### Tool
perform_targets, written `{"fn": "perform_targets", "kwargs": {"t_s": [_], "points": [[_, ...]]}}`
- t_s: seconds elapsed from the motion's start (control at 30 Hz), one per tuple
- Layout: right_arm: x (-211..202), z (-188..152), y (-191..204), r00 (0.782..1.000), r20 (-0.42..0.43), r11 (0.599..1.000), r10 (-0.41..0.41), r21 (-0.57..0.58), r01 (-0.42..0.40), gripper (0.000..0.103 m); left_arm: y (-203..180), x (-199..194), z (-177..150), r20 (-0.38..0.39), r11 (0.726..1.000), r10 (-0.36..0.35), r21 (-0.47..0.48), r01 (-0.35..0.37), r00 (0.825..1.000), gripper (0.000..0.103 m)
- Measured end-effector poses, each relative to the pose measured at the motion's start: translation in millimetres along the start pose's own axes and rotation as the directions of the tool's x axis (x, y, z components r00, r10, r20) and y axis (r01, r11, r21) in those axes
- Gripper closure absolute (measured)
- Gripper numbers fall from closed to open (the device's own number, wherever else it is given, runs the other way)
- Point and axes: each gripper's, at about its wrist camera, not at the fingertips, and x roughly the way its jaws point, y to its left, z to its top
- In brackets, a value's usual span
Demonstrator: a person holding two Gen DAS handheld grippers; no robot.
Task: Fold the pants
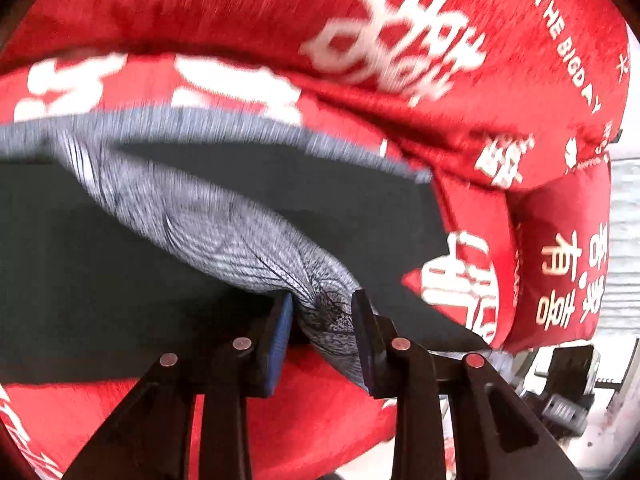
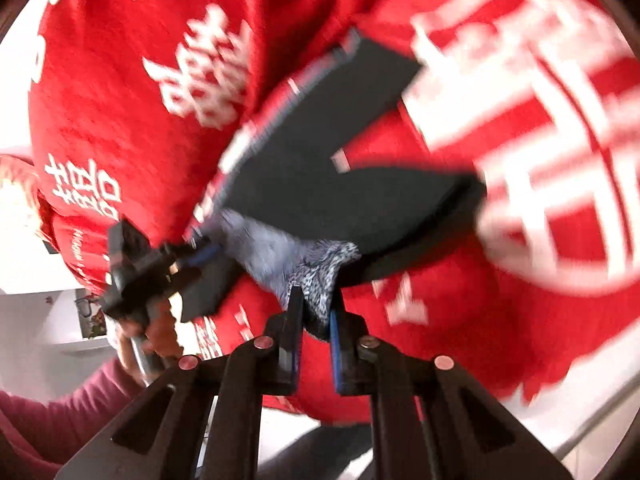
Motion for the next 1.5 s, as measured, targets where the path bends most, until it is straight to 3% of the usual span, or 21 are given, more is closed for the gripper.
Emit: {"fn": "perform_targets", "kwargs": {"t_s": [0.1, 0.23, 0.43, 0.47, 0.5, 0.53, 0.57, 0.8, 0.83, 0.9, 0.97, 1.03, 1.13, 1.23, 1.33, 1.43, 1.47, 1.5], "points": [[-11.2, 61.9, 15.3, 0.999, 0.029, 0.999, 0.023, -0.043, -0.022, 0.091, -7.6, -3.4, 28.8, 0.048, 1.0, 0.014, -0.002, -0.014, 0.999, 0.071], [-1.2, 137.8, 29.1, 0.999, 0.034, 0.993, -0.025, -0.112, 0.028, 0.091, -11.3, 6.2, 63.6, 0.089, 0.996, 0.082, 0.009, -0.083, 0.993, 0.071], [29.6, 212.5, 29.9, 0.993, 0.024, 0.98, -0.111, -0.162, 0.114, 0.091, -19.9, -0.4, 81.5, 0.147, 0.98, 0.187, 0.039, -0.194, 0.971, 0.069], [33.0, 220.3, 29.6, 0.992, 0.025, 0.978, -0.123, -0.165, 0.125, 0.091, -21.6, -4.6, 80.6, 0.156, 0.978, 0.197, 0.045, -0.206, 0.968, 0.063], [35.6, 226.1, 30.1, 0.991, 0.027, 0.977, -0.128, -0.167, 0.13, 0.091, -24.8, -11.5, 77.2, 0.176, 0.973, 0.211, 0.055, -0.224, 0.961, 0.043], [37.4, 232.1, 30.9, 0.991, 0.029, 0.976, -0.132, -0.171, 0.135, 0.091, -27.9, -16.9, 74.3, 0.199, 0.969, 0.225, 0.061, -0.241, 0.954, 0.029], [38.5, 237.8, 31.8, 0.991, 0.029, 0.975, -0.134, -0.173, 0.137, 0.091, -31.1, -21.1, 70.8, 0.215, 0.965, 0.233, 0.072, -0.253, 0.948, 0.029], [47.4, 262.5, 30.1, 0.973, 0.074, 0.957, -0.217, -0.181, 0.227, 0.088, -46.9, 1.1, 45.6, 0.154, 0.942, 0.282, 0.142, -0.304, 0.947, 0.029], [46.3, 263.8, 31.4, 0.971, 0.084, 0.953, -0.225, -0.187, 0.237, 0.084, -47.6, 11.0, 43.5, 0.134, 0.937, 0.296, 0.15, -0.315, 0.946, 0.029], [42.9, 258.1, 33.8, 0.967, 0.094, 0.944, -0.236, -0.214, 0.251, 0.058, -46.0, 30.4, 42.6, 0.11, 0.92, 0.342, 0.164, -0.357, 0.933, 0.029], [45.6, 247.6, 33.9, 0.968, 0.069, 0.935, -0.241, -0.251, 0.25, 0.053, -42.0, 40.7, 46.9, 0.101, 0.913, 0.368, 0.151, -0.379, 0.925, 0.029], [58.5, 235.6, 32.6, 0.956, 0.007, 0.908, -0.294, -0.31, 0.282, 0.053, -38.6, 43.4, 52.3, 0.108, 0.912, 0.378, 0.131, -0.39, 0.92, 0.029], [71.8, 226.5, 21.9, 0.916, 0.019, 0.846, -0.402, -0.375, 0.379, 0.053, -35.6, 42.5, 62.5, 0.134, 0.903, 0.393, 0.129, -0.409, 0.91, 0.029], [79.5, 235.2, 2.9, 0.909, 0.013, 0.851, -0.417, -0.345, 0.395, 0.053, -33.0, 45.5, 73.8, 0.162, 0.875, 0.433, 0.16, -0.457, 0.887, 0.029], [89.3, 244.4, -2.2, 0.909, 0.009, 0.841, -0.417, -0.375, 0.39, 0.053, -32.8, 46.7, 81.1, 0.194, 0.856, 0.444, 0.198, -0.478, 0.875, 0.029], [104.6, 248.5, -4.1, 0.904, -0.039, 0.825, -0.425, -0.427, 0.369, 0.055, -37.6, 51.5, 86.2, 0.189, 0.845, 0.412, 0.286, -0.452, 0.891, 0.029], [107.0, 247.9, -4.8, 0.9, -0.049, 0.819, -0.433, -0.439, 0.37, 0.062, -39.5, 58.5, 87.4, 0.152, 0.838, 0.395, 0.346, -0.423, 0.906, 0.027], [109.5, 246.2, -4.2, 0.895, -0.057, 0.81, -0.442, -0.454, 0.371, 0.072, -40.8, 62.6, 87.2, 0.136, 0.829, 0.395, 0.375, -0.416, 0.909, 0.027]]}}
